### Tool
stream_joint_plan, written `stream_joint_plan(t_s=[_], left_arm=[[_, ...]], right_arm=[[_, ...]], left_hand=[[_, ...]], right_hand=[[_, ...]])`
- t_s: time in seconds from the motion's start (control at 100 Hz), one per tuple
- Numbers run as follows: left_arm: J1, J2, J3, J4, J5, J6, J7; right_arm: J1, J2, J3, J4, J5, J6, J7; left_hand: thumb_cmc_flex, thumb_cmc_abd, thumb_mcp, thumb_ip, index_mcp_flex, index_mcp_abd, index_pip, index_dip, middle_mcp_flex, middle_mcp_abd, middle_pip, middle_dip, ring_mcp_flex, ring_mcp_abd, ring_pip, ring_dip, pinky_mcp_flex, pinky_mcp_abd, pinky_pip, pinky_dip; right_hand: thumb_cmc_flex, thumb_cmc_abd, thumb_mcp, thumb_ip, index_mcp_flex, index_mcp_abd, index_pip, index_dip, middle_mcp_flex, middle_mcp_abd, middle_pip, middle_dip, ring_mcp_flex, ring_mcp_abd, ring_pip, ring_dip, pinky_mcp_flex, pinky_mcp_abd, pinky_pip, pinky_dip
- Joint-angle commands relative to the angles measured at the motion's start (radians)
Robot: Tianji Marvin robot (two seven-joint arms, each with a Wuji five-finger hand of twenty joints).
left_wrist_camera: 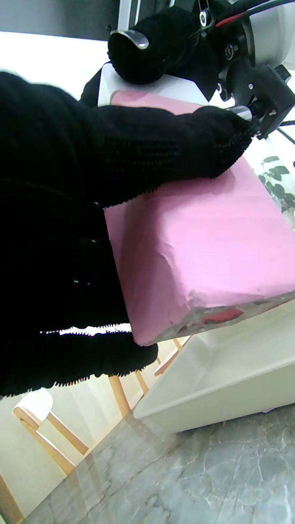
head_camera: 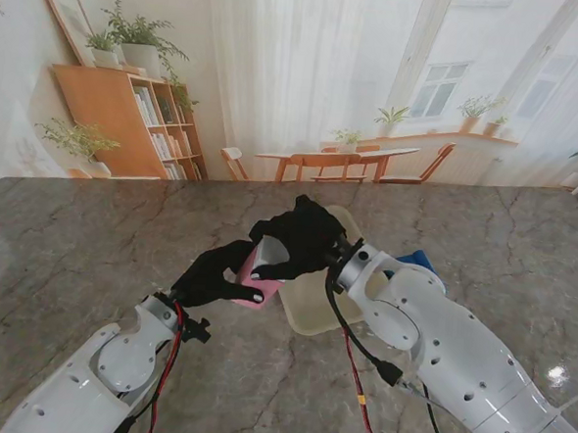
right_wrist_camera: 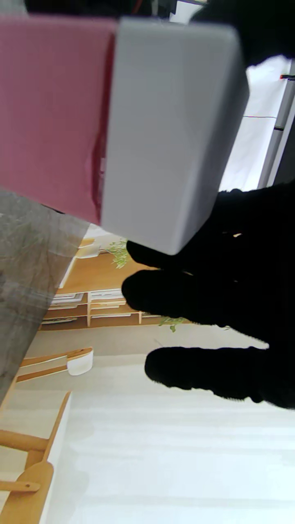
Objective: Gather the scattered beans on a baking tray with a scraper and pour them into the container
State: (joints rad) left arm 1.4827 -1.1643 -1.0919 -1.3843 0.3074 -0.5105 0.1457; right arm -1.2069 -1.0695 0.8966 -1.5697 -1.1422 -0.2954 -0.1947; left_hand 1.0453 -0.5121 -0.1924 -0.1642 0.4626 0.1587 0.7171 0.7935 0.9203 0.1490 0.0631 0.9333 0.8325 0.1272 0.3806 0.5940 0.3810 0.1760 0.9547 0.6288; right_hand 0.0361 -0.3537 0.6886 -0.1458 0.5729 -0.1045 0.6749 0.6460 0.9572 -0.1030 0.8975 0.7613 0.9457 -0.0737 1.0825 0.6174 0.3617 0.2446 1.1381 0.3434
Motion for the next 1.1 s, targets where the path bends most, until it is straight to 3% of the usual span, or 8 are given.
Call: stream_joint_plan(t_s=[0.0, 0.13, 0.3, 0.38, 0.46, 0.56, 0.86, 1.09], left_arm=[[-0.001, -0.004, 0.003, -0.009, -0.005, -0.001, -0.001], [-0.002, -0.003, 0.003, -0.008, -0.007, 0.001, -0.006], [-0.004, -0.001, 0.003, -0.007, -0.011, 0.005, -0.015], [-0.004, -0.001, 0.002, -0.007, -0.012, 0.008, -0.018], [-0.005, 0.0, 0.002, -0.006, -0.013, 0.011, -0.023], [-0.007, 0.001, 0.002, -0.005, -0.01, 0.017, -0.026], [-0.012, -0.007, -0.003, 0.014, -0.019, 0.059, -0.008], [-0.032, -0.013, -0.006, 0.056, -0.008, 0.091, 0.016]], right_arm=[[-0.009, 0.009, 0.005, -0.005, -0.002, -0.005, 0.02], [-0.022, 0.011, 0.02, -0.027, 0.009, 0.001, 0.066], [-0.029, 0.007, 0.036, -0.033, 0.037, 0.003, 0.071], [-0.036, 0.005, 0.045, -0.04, 0.04, 0.012, 0.066], [-0.04, 0.003, 0.053, -0.047, 0.03, 0.028, 0.04], [-0.064, 0.0, 0.079, -0.081, 0.027, 0.07, 0.043], [-0.21, -0.018, 0.195, -0.216, 0.041, 0.298, 0.025], [-0.316, -0.037, 0.254, -0.227, 0.084, 0.441, -0.053]], left_hand=[[0.243, 0.205, 0.204, 0.122, 0.113, -0.218, 0.235, 0.069, 0.132, -0.18, 0.178, 0.067, 0.014, -0.044, 0.02, 0.015, 0.007, -0.006, 0.03, 0.028], [0.243, 0.205, 0.204, 0.122, 0.114, -0.218, 0.236, 0.068, 0.13, -0.179, 0.177, 0.066, 0.015, -0.043, 0.02, 0.015, 0.006, -0.004, 0.03, 0.028], [0.244, 0.203, 0.205, 0.122, 0.114, -0.219, 0.237, 0.068, 0.132, -0.178, 0.179, 0.067, 0.015, -0.042, 0.02, 0.016, 0.006, -0.004, 0.03, 0.028], [0.243, 0.204, 0.205, 0.122, 0.114, -0.218, 0.237, 0.067, 0.133, -0.18, 0.179, 0.066, 0.014, -0.043, 0.02, 0.016, 0.006, -0.004, 0.03, 0.028], [0.244, 0.204, 0.206, 0.122, 0.114, -0.217, 0.237, 0.067, 0.132, -0.179, 0.178, 0.066, 0.015, -0.042, 0.021, 0.016, 0.006, -0.002, 0.031, 0.029], [0.243, 0.205, 0.206, 0.122, 0.113, -0.215, 0.236, 0.068, 0.131, -0.177, 0.178, 0.067, 0.013, -0.041, 0.02, 0.016, 0.003, -0.002, 0.03, 0.029], [0.244, 0.231, 0.195, 0.114, 0.082, -0.197, 0.232, 0.101, 0.106, -0.185, 0.173, 0.072, -0.006, -0.044, 0.01, 0.011, -0.016, 0.003, 0.021, 0.025], [0.236, 0.243, 0.182, 0.109, 0.065, -0.198, 0.224, 0.119, 0.093, -0.19, 0.167, 0.068, -0.013, -0.051, 0.0, 0.004, -0.024, 0.007, 0.008, 0.016]], right_hand=[[0.016, 0.083, -0.006, 0.059, -0.04, 0.027, -0.037, 0.036, -0.097, 0.051, -0.063, 0.011, -0.077, 0.053, -0.032, 0.004, -0.074, 0.054, -0.044, 0.018], [-0.015, 0.15, -0.106, 0.067, -0.105, 0.068, -0.179, 0.061, -0.259, 0.167, -0.254, -0.045, -0.218, 0.137, -0.141, -0.003, -0.181, 0.08, -0.127, 0.026], [-0.066, 0.213, -0.166, 0.07, -0.184, 0.154, -0.362, 0.057, -0.41, 0.298, -0.551, -0.202, -0.367, 0.262, -0.441, -0.101, -0.281, 0.128, -0.245, 0.01], [-0.069, 0.219, -0.173, 0.069, -0.287, 0.214, -0.459, 0.04, -0.461, 0.338, -0.648, -0.255, -0.422, 0.298, -0.573, -0.142, -0.309, 0.129, -0.287, -0.008], [-0.056, 0.224, -0.181, 0.068, -0.388, 0.271, -0.54, 0.039, -0.543, 0.377, -0.738, -0.316, -0.539, 0.367, -0.764, -0.23, -0.365, 0.126, -0.332, -0.044], [-0.042, 0.241, -0.192, 0.07, -0.449, 0.31, -0.575, 0.045, -0.643, 0.417, -0.788, -0.356, -0.657, 0.398, -0.854, -0.267, -0.434, 0.103, -0.369, -0.073], [0.056, 0.247, -0.239, 0.078, -0.409, 0.288, -0.546, 0.075, -0.615, 0.398, -0.744, -0.371, -0.655, 0.376, -0.852, -0.275, -0.43, 0.085, -0.364, -0.091], [0.108, 0.226, -0.238, 0.085, -0.321, 0.239, -0.497, 0.087, -0.518, 0.352, -0.689, -0.34, -0.583, 0.344, -0.806, -0.258, -0.383, 0.084, -0.322, -0.077]])
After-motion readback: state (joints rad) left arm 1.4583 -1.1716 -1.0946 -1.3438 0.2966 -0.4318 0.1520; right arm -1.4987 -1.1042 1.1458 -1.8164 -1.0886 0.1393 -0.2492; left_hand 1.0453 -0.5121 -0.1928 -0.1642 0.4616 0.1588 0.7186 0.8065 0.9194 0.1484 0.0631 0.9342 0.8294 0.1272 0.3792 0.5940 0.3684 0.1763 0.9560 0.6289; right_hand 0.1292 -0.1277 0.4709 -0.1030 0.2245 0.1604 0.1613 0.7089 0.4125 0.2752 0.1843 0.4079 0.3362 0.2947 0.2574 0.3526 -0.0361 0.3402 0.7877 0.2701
